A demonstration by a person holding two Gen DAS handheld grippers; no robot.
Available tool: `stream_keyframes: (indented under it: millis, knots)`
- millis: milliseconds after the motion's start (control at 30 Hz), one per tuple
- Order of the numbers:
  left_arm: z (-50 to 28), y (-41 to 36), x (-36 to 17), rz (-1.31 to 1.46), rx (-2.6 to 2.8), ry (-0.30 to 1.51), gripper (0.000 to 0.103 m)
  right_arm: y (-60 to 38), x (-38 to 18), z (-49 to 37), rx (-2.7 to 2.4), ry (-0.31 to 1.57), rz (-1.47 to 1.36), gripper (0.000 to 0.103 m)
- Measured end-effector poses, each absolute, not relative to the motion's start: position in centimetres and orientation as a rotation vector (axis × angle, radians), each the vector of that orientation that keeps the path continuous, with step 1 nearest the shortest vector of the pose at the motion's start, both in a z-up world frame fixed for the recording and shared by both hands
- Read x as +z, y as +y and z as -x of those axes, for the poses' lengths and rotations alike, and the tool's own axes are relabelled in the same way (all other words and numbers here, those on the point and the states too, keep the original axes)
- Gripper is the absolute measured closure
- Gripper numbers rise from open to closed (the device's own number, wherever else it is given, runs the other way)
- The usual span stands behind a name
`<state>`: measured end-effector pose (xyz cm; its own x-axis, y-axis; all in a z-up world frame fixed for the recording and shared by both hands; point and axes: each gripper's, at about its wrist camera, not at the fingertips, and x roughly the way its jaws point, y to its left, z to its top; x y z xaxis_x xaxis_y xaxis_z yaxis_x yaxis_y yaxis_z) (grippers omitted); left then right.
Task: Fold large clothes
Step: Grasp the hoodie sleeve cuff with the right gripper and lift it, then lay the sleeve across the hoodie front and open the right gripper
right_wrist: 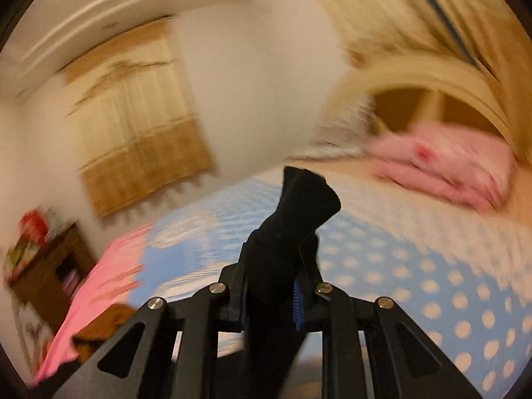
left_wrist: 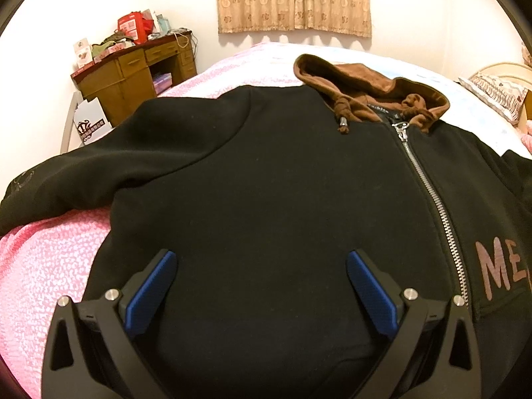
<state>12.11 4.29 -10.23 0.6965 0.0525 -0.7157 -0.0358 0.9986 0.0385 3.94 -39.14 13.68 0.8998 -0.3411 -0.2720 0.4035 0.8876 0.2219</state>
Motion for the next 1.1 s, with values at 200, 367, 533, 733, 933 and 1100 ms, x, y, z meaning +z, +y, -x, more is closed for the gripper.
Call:
stream_keyframes:
  millis: [200,367,533,733,933,1100]
  knots:
    - [-11.9,4.7,-10.2,0.011,0.023,0.788,0.0,-22.2,14.1,-9.1,-0.033,0.303,-0.156,0.083]
    - [-11.7,5.3,-10.1,0.051,-0.005,0.776,0.0,-10.9,7.6,-14.2,0.174,0.452,-0.099,0.083]
    - [-11.5,5.7,-10.0,0.079,-0.023,0.762,0.0,-5.6,-0.4,-18.0,0.322,0.612,-0.095,0.083]
    - [-11.3,5.9,-10.0,0.103,-0.036,0.746,0.0,-1.9,-5.8,-20.5,0.507,0.737,-0.136,0.083]
    - [-11.4,6.0,-10.2,0.108,-0.023,0.753,0.0,-1.9,-9.9,-21.7,0.662,0.927,-0.29,0.062]
    - [-11.3,5.9,-10.2,0.109,-0.027,0.749,0.0,-3.0,-9.0,-20.1,0.769,0.944,-0.391,0.036]
